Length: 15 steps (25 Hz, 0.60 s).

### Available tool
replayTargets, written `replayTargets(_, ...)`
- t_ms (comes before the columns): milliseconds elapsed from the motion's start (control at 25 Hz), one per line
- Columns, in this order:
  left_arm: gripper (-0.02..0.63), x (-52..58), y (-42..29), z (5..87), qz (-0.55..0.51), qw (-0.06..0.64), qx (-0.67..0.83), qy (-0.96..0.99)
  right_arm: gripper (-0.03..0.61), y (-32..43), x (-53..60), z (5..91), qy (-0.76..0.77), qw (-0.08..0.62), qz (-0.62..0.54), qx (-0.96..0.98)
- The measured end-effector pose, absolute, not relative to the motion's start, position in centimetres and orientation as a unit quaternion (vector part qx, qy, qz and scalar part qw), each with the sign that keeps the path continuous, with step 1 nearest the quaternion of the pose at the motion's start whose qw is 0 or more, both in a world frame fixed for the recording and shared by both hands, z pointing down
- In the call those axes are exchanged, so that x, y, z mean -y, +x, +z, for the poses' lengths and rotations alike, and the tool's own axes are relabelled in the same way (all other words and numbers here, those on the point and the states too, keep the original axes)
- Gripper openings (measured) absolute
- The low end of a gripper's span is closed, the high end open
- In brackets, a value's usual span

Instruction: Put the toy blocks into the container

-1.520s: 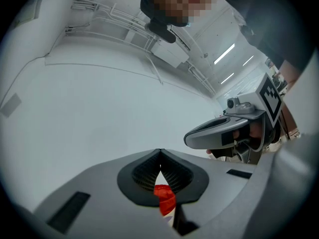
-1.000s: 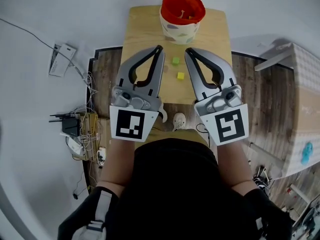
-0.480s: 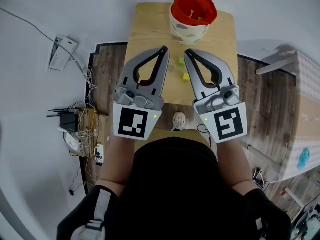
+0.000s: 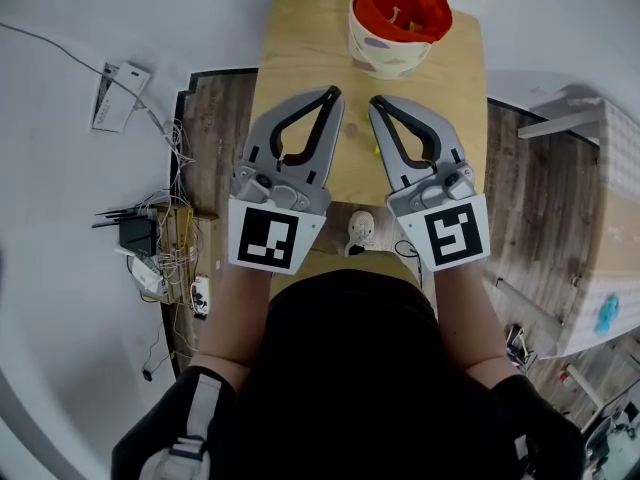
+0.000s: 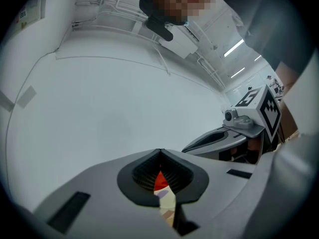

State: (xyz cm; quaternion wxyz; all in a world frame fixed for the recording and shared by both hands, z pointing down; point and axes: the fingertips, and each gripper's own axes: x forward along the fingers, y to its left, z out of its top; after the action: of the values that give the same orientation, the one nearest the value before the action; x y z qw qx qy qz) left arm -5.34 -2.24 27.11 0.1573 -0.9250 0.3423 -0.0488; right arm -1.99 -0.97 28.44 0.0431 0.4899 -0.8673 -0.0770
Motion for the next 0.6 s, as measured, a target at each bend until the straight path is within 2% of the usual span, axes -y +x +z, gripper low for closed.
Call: replayTargets(600,0.009,5.2,-5.1,31.8,-0.072,0.118,-0.331,-0.934,0.029,-2.1,3.7,32.9,0.488,0.073,-0.039,0.869)
